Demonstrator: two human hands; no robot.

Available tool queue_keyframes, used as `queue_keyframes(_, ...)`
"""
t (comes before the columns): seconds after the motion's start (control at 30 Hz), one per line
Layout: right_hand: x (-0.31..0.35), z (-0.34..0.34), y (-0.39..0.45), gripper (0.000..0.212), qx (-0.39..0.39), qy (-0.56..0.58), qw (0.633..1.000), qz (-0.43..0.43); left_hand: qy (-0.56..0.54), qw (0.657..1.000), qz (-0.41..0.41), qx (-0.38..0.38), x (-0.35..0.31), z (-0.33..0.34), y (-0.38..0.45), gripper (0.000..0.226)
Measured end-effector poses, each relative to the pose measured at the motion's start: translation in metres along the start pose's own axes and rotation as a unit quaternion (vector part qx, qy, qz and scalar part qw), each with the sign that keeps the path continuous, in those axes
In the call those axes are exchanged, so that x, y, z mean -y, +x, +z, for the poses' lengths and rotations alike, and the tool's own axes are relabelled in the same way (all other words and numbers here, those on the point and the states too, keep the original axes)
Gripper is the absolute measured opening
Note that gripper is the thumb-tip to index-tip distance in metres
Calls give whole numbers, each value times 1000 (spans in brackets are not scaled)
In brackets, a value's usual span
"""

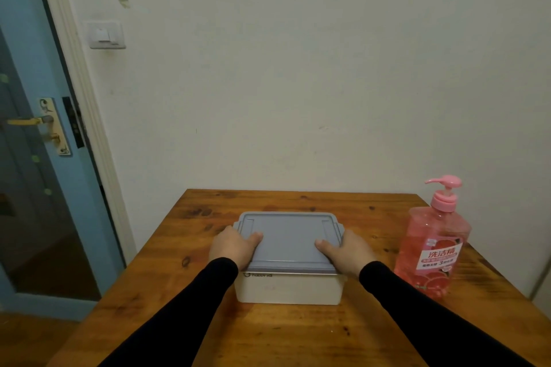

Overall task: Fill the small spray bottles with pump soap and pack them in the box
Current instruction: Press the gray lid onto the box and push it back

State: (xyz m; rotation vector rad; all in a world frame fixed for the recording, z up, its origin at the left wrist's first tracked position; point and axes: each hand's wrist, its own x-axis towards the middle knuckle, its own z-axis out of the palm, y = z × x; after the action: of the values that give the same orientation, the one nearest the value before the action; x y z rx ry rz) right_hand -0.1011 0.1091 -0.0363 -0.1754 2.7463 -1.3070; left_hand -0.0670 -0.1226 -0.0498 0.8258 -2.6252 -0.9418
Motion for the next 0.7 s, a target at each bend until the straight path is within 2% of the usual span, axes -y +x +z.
queue_keyframes(0.2,3,3,2,40,5,-61,998,7,54,998,13,-1,-2,3,2,60)
queue_keyframes(0.5,5,6,7,57,4,-158,987,0,124,992,37,-8,-4,5,7,58)
queue_keyframes(0.6,4,5,7,59,15,-161,987,-8,121,992,46,8,-3,2,7,59)
queue_keyframes(0.7,0,-1,3,58,30,-101,993,-48,89,993,79,25,0,-8,1,62)
